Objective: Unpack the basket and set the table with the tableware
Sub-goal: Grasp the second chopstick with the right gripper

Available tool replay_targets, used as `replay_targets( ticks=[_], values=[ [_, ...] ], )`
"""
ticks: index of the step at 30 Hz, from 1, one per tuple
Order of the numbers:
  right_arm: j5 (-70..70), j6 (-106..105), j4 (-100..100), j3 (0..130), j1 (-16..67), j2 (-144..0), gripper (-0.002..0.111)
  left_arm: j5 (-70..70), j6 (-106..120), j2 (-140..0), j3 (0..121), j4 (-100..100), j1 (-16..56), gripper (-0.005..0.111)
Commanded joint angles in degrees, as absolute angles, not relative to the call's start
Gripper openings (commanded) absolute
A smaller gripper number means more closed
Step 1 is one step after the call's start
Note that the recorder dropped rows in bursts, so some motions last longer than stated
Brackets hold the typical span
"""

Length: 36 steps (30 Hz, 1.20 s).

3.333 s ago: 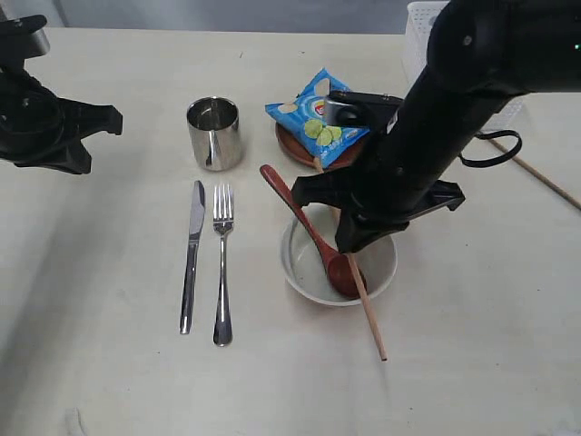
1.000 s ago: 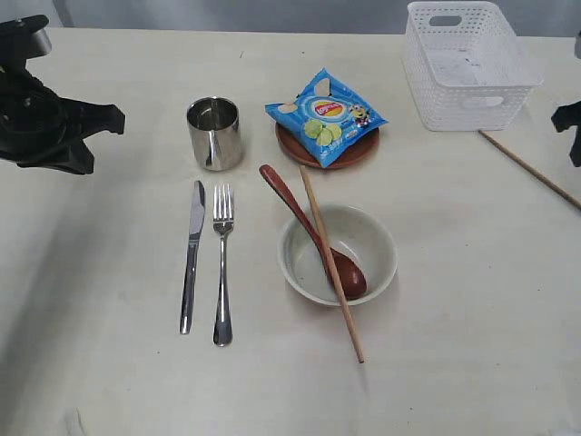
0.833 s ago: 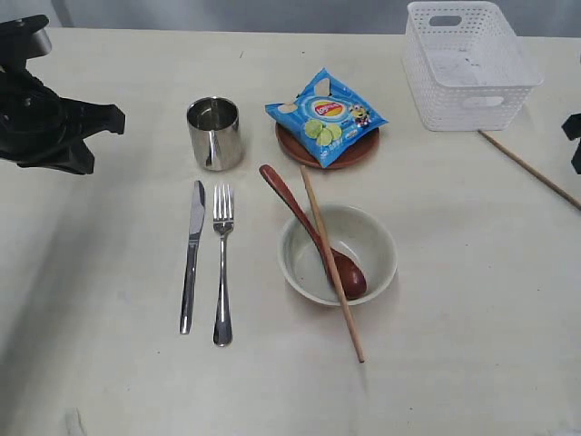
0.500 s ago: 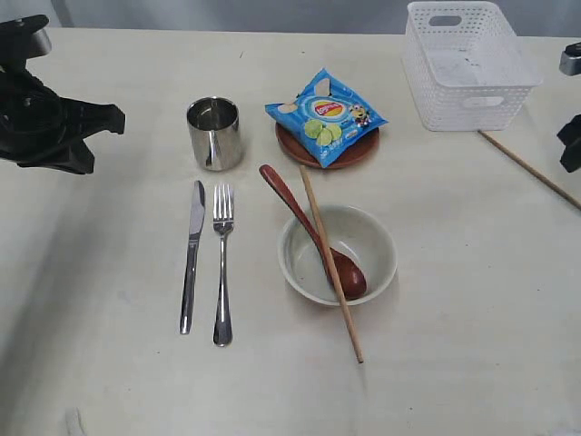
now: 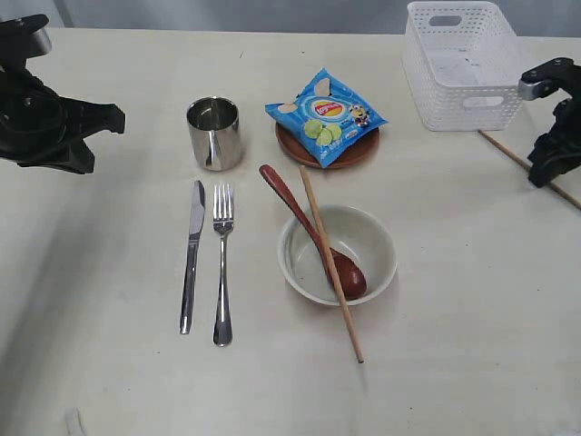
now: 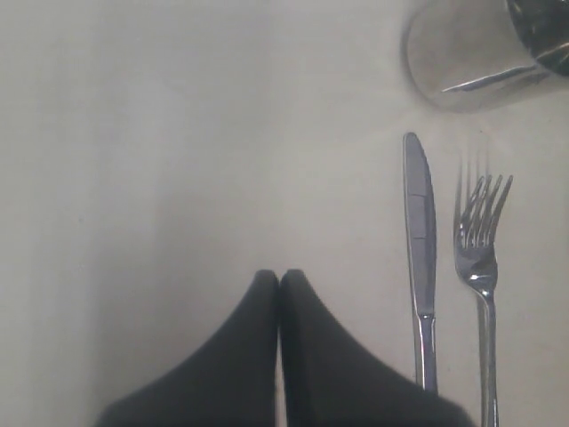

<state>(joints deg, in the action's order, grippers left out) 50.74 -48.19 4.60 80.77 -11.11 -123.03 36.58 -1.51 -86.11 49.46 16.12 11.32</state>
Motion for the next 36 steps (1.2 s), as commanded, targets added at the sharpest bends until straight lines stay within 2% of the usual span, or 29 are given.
replay_targets(
  ticks=[1,3,7,12,15,16,26,36],
  values=[
    [49.75,-48.13,3.97,81.27,-11.17,-123.74,0.049,36.17,-1.22,-86.05,49.13,16.82,11.72,0.000],
    [49.75,-47.80,3.97,81.27,-11.17,-124.18,0.047,36.17,-1.22,-86.05,49.13,16.82,11.72,0.000],
    [49.75,-46.90,3.58,81.27,-11.17,-125.01,0.035,36.05,-1.22,-86.05,49.13,16.82,11.72,0.000],
    [50.13,-44.57,3.33,81.27,-11.17,-125.01,0.033,35.94,-1.22,-86.05,49.13,16.82,11.72,0.000],
    [51.95,-44.32,3.33,81.17,-11.05,-125.01,0.012,35.94,-1.22,-86.05,49.13,16.82,11.72,0.000],
    [52.88,-44.32,3.19,81.17,-10.83,-125.01,0.000,35.94,-1.22,-86.05,49.13,16.82,11.72,0.000],
    [55.22,-34.71,-4.60,80.49,-6.35,-124.06,-0.001,35.94,-1.22,-86.05,49.13,16.82,11.72,0.000],
    [62.33,-32.76,0.00,80.49,-5.02,-113.69,-0.001,35.49,-1.22,-86.05,49.13,16.82,11.72,0.000]
  ],
)
